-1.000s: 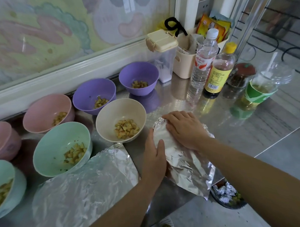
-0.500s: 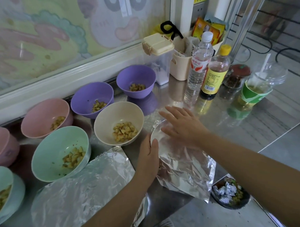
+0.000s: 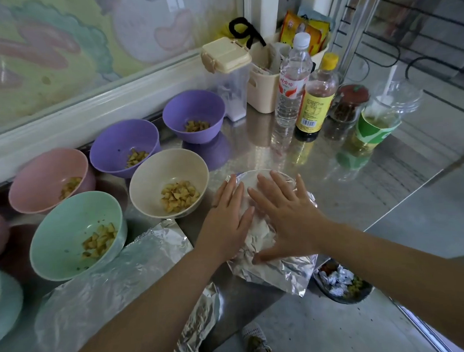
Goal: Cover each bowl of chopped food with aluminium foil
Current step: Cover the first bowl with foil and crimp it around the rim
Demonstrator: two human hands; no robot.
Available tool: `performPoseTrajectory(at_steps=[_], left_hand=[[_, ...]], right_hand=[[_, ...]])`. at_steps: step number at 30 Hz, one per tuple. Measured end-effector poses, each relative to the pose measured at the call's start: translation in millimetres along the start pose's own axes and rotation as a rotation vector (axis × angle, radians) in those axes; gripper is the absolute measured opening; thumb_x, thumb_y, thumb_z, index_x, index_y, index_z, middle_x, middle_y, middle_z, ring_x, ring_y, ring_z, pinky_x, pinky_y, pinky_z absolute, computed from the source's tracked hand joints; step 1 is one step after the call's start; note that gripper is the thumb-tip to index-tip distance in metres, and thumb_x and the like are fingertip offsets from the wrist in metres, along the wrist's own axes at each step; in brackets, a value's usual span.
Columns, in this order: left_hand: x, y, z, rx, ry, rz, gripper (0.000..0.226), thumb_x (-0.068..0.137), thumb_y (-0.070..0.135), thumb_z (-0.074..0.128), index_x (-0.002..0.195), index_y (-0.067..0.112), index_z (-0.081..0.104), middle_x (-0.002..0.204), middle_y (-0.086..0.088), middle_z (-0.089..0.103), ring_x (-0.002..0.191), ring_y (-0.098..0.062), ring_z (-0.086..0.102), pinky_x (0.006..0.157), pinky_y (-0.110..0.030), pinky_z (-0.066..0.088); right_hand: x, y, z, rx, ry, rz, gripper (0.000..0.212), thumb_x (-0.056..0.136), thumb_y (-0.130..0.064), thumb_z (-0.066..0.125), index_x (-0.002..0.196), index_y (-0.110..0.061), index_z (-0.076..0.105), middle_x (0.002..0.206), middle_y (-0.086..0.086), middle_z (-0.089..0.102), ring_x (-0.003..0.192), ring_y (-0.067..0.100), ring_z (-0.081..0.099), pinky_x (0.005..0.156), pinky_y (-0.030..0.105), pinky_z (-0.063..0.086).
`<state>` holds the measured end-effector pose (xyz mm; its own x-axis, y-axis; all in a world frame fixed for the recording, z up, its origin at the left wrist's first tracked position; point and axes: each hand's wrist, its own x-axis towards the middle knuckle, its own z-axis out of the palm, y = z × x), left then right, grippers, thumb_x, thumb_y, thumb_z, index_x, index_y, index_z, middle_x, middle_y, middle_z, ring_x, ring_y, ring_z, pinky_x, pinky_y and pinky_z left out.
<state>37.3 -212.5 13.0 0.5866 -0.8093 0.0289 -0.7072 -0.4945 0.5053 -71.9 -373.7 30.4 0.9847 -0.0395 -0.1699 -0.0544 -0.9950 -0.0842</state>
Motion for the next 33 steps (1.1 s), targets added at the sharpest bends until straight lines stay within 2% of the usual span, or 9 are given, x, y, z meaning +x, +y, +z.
performPoseTrajectory(at_steps=[3,8,18,22,25,26,28,30,33], left_hand=[[0.0,0.2,0.5,-0.010,-0.003,-0.008,0.079,0.097,0.059,0.011,0.158,0.009,0.016,0.168,-0.002,0.005,0.153,-0.008,-0.006,0.117,-0.016,-0.011],[0.3,-1.6,1.6,0.002,0.006,0.003,0.080,0.096,0.059,0.015,0.158,0.009,0.018,0.168,-0.003,0.007,0.153,-0.010,-0.003,0.118,-0.015,-0.010],[-2.7,1.4,1.3,-0.088,0.070,-0.041,0.076,0.095,0.059,0.020,0.158,0.017,0.022,0.167,0.004,0.005,0.152,-0.008,-0.001,0.115,-0.010,-0.005],[-27.0,14.8,3.9,-0.423,0.335,-0.258,0.056,0.099,0.045,0.042,0.149,0.020,0.039,0.158,0.004,0.028,0.146,-0.005,0.023,0.117,-0.020,0.020],[-52.2,23.5,2.2,-0.585,0.432,-0.477,0.035,0.100,0.029,0.057,0.132,0.023,0.047,0.132,0.005,0.043,0.120,-0.003,0.048,0.095,-0.011,0.043],[-57.7,22.6,2.0,-0.643,0.415,-0.582,0.032,0.099,0.028,0.059,0.128,0.024,0.047,0.127,0.003,0.044,0.112,-0.005,0.052,0.086,-0.012,0.046],[-62.5,18.9,1.6,-0.810,0.318,-0.800,0.025,0.098,0.030,0.059,0.121,0.023,0.048,0.120,-0.001,0.052,0.100,-0.007,0.057,0.083,-0.018,0.049],[-62.4,19.5,0.9,-1.026,0.178,-0.993,0.015,0.100,0.032,0.057,0.110,0.022,0.054,0.101,-0.002,0.064,0.085,-0.013,0.062,0.074,-0.027,0.051],[-63.7,27.8,-0.4,-1.274,0.085,-1.160,0.016,0.100,0.028,0.057,0.095,0.013,0.059,0.061,-0.001,0.061,0.052,-0.012,0.046,0.050,-0.023,0.032]], right_hand=[[-5.4,-3.6,3.0,-0.016,0.027,-0.013,0.131,0.062,-0.106,0.024,0.163,-0.026,0.006,0.170,0.011,-0.004,0.155,0.038,-0.014,0.116,0.075,0.001],[-12.8,-7.4,12.1,-0.061,0.106,-0.033,0.113,0.071,-0.094,0.037,0.158,-0.021,0.030,0.163,0.018,0.028,0.151,0.045,0.020,0.107,0.080,0.023],[-11.4,-9.3,12.1,-0.088,0.073,0.025,0.114,0.070,-0.095,0.035,0.156,-0.020,0.036,0.162,0.019,0.031,0.149,0.046,0.026,0.107,0.077,0.026],[-11.7,-8.8,10.9,-0.081,0.060,0.036,0.115,0.069,-0.095,0.031,0.156,-0.020,0.038,0.161,0.020,0.033,0.148,0.048,0.029,0.106,0.078,0.029],[-11.1,-9.5,12.1,-0.096,0.058,0.036,0.115,0.069,-0.095,0.031,0.155,-0.019,0.039,0.160,0.021,0.035,0.147,0.047,0.031,0.105,0.079,0.028],[-10.7,-9.6,12.7,-0.104,0.052,0.038,0.116,0.068,-0.095,0.031,0.155,-0.019,0.039,0.160,0.020,0.035,0.147,0.047,0.031,0.105,0.079,0.027],[-9.9,-9.2,14.1,-0.118,0.045,0.041,0.117,0.066,-0.095,0.034,0.156,-0.019,0.038,0.160,0.020,0.035,0.147,0.047,0.030,0.106,0.079,0.026],[-9.1,-8.4,15.1,-0.133,0.037,0.044,0.119,0.065,-0.095,0.037,0.156,-0.019,0.037,0.161,0.019,0.034,0.148,0.046,0.030,0.106,0.079,0.026],[-8.7,-7.8,15.8,-0.153,0.018,0.049,0.121,0.065,-0.096,0.039,0.159,-0.020,0.031,0.163,0.019,0.030,0.149,0.045,0.026,0.109,0.079,0.022]])
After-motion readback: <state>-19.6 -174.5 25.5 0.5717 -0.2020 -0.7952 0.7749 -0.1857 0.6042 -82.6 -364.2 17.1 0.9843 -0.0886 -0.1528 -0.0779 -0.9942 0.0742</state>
